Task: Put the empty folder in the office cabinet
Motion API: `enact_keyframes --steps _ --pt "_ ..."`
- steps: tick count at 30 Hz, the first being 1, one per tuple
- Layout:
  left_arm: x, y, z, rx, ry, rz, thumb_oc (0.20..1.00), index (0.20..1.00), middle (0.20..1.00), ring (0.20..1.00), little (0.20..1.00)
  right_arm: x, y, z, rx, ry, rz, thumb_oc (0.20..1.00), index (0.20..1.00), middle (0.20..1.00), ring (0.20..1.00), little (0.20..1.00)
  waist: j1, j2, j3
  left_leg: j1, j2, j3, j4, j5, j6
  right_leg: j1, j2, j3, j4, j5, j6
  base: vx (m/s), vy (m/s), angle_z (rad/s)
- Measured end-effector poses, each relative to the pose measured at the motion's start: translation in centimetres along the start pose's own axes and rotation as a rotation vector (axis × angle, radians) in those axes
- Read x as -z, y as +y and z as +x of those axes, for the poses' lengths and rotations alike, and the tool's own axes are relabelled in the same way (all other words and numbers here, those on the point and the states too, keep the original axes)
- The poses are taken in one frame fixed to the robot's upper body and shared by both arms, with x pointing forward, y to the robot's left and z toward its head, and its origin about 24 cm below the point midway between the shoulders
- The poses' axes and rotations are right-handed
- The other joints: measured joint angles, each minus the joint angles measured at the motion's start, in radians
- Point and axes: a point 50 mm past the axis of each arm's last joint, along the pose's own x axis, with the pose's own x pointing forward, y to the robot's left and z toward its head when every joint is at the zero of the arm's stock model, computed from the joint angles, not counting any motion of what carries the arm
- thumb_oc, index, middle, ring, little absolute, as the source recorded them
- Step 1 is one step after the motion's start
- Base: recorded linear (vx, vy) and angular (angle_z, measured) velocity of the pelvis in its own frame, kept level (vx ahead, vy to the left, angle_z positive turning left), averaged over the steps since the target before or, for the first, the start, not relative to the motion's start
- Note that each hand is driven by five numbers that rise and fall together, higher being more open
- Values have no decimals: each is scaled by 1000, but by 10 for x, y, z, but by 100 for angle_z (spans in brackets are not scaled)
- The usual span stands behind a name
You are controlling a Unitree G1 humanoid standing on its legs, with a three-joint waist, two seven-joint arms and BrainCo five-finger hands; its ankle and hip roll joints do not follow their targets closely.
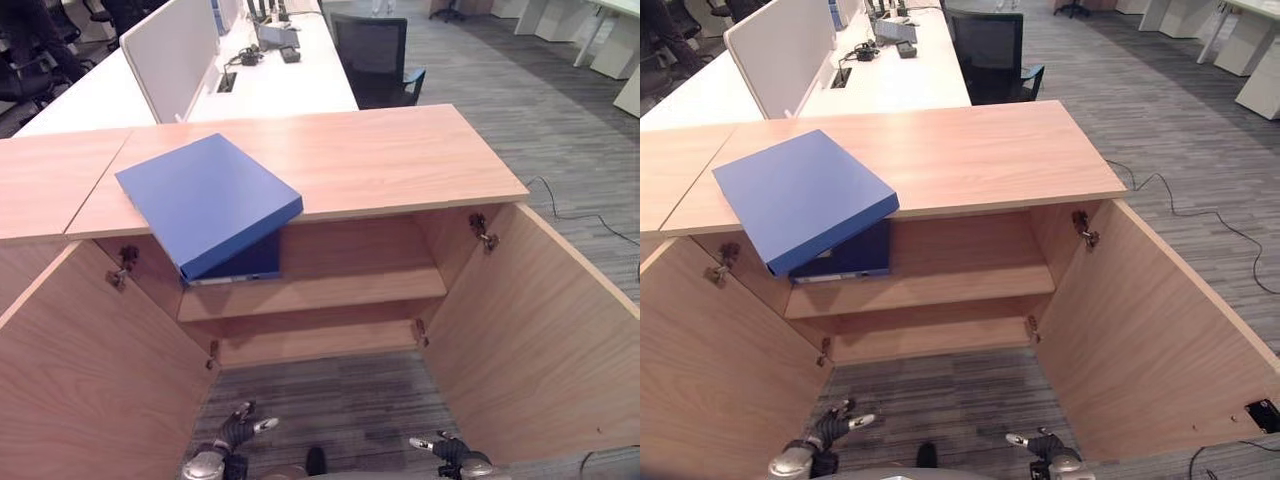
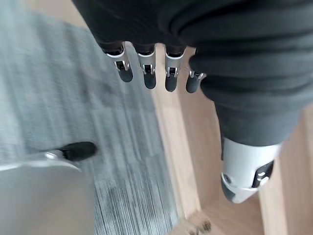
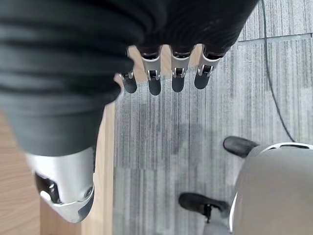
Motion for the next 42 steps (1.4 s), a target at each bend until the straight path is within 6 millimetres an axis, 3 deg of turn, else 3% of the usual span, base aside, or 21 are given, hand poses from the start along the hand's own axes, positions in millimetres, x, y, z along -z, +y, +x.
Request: enact_keyframes --steps 3,5,7,8,10,13,19,21,29,35,38,39,42 --pt "3 24 -18 -123 -57 -139 1000 1000 1000 1000 1000 12 1 -3 -7 11 -21 1000 1000 1000 1000 1000 14 4 -14 16 12 -11 0 7 -12 54 25 -6 -65 31 -15 -34 -178 8" --pt "-30 57 -48 -298 -304 -245 1000 1000 1000 1000 1000 21 1 -5 -7 16 -3 1000 1000 1000 1000 1000 19 -10 -13 16 21 -26 -1 10 -29 64 37 -19 -76 36 -20 -20 -126 19" --pt "-44 78 -56 -438 -386 -257 1000 1000 1000 1000 1000 33 -3 -6 8 57 3 1000 1000 1000 1000 1000 40 -4 -17 16 24 -38 -1 13 -37 66 43 -29 -72 32 -25 -1 -77 16" --pt "-48 98 -63 -571 -407 -275 1000 1000 1000 1000 1000 39 -6 -8 21 76 21 1000 1000 1000 1000 1000 42 0 -15 15 28 -40 -4 7 -47 65 48 -31 -71 31 -26 1 -93 9" --pt "-51 112 -70 -678 -411 -226 1000 1000 1000 1000 1000 43 -9 -8 29 92 21 1000 1000 1000 1000 1000 42 7 -16 15 29 -42 -9 8 -51 65 50 -31 -71 26 -27 -2 -96 4" --pt "-77 132 -89 -848 -510 -74 1000 1000 1000 1000 1000 54 -8 -10 28 128 21 1000 1000 1000 1000 1000 48 5 -17 11 30 -54 -9 12 -55 65 51 -42 -71 26 -27 -9 -87 9" --pt "-137 147 -118 -1047 -742 269 1000 1000 1000 1000 1000 59 -2 -12 16 133 27 1000 1000 1000 1000 1000 62 -29 -22 5 27 -63 -4 18 -55 65 52 -50 -72 29 -31 -15 -65 5" --pt "-150 148 -122 -1077 -798 303 1000 1000 1000 1000 1000 57 -3 -11 20 122 32 1000 1000 1000 1000 1000 65 -30 -21 5 27 -63 -3 18 -55 65 52 -50 -72 29 -31 1 -36 0" --pt "-168 146 -128 -1121 -865 400 1000 1000 1000 1000 1000 52 -2 -10 24 98 30 1000 1000 1000 1000 1000 66 -33 -15 8 27 -63 -1 19 -55 68 52 -50 -73 29 -31 4 -17 0" --pt "-189 111 -113 -908 -962 611 1000 1000 1000 1000 1000 44 -4 -8 40 91 30 1000 1000 1000 1000 1000 62 -36 -11 19 27 -62 -9 17 -58 75 52 -48 -73 28 -32 -2 -1 -1" --pt "-193 109 -112 -899 -970 667 1000 1000 1000 1000 1000 44 -4 -8 40 89 30 1000 1000 1000 1000 1000 60 -36 -11 19 27 -61 -9 16 -60 76 52 -47 -73 28 -32 0 0 0" --pt "-197 111 -111 -885 -958 781 1000 1000 1000 1000 1000 43 -4 -8 40 88 27 1000 1000 1000 1000 1000 56 -37 -11 20 27 -60 -9 19 -55 76 52 -46 -73 28 -33 -7 12 -3" --pt "-200 118 -108 -888 -923 914 1000 1000 1000 1000 1000 41 -4 -7 40 82 25 1000 1000 1000 1000 1000 42 -37 -11 25 27 -56 -7 19 -55 79 51 -43 -73 28 -33 2 5 -2"
